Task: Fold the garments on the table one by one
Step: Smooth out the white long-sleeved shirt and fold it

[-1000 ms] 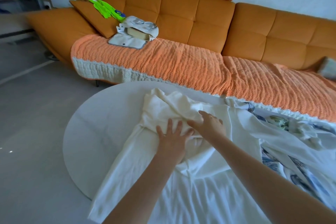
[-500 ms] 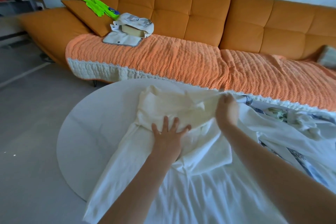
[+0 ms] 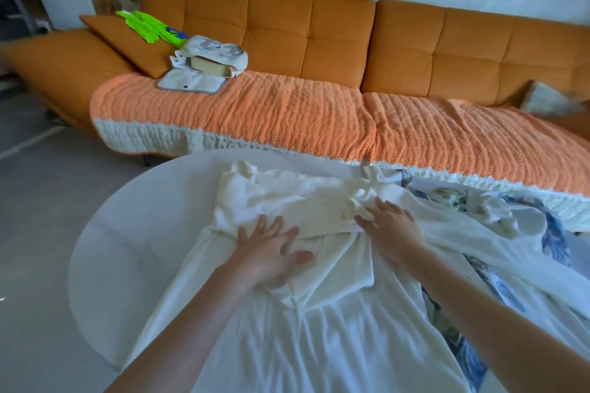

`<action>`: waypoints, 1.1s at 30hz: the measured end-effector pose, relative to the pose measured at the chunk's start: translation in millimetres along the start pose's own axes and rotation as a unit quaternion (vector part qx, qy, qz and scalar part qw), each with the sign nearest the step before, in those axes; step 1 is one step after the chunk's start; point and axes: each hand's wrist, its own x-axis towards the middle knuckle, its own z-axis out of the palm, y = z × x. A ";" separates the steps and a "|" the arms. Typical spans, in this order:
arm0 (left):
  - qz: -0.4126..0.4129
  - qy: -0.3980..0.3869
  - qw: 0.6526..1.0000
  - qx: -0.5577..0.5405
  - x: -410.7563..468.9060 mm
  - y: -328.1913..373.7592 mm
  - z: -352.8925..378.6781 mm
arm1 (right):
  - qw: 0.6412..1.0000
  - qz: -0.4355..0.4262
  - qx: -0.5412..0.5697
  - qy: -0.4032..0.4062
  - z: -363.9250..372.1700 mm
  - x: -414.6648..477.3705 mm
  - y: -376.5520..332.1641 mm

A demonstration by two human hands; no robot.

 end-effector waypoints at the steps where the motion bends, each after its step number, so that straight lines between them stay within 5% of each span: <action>1: 0.000 0.002 1.000 -0.009 -1.1 0.9 -3.4 | 0.999 0.018 0.023 0.015 -2.9 1.1 -0.2; 3: 0.015 0.057 0.997 -0.047 -2.0 0.3 -15.4 | 0.993 0.060 0.092 0.036 -10.7 1.6 -1.4; 7: 0.060 0.342 0.935 -0.076 23.1 -19.8 -49.5 | 0.974 0.082 0.163 0.133 -16.2 7.6 1.8; 13: -0.041 0.207 0.974 -0.088 80.7 -67.5 -64.6 | 0.970 0.054 0.157 0.180 -12.5 17.2 9.2; 19: -0.062 0.331 0.938 -0.081 90.6 -91.7 -70.4 | 0.991 0.064 0.057 0.107 -13.5 20.0 7.6; 23: -0.150 0.373 0.908 -0.119 91.6 -107.7 -84.5 | 0.927 0.125 0.257 0.241 -25.5 25.8 13.3; 26: -0.191 0.370 0.905 -0.088 87.8 -117.0 -83.8 | 0.874 0.177 0.387 0.234 -28.8 27.7 23.4; 30: -0.165 0.328 0.929 -0.057 76.1 -106.9 -68.1 | 0.954 0.194 0.179 0.144 -11.6 19.0 30.2; 33: -0.124 0.248 0.961 -0.010 67.5 -93.3 -50.7 | 0.971 0.174 0.079 0.144 -8.0 14.5 27.5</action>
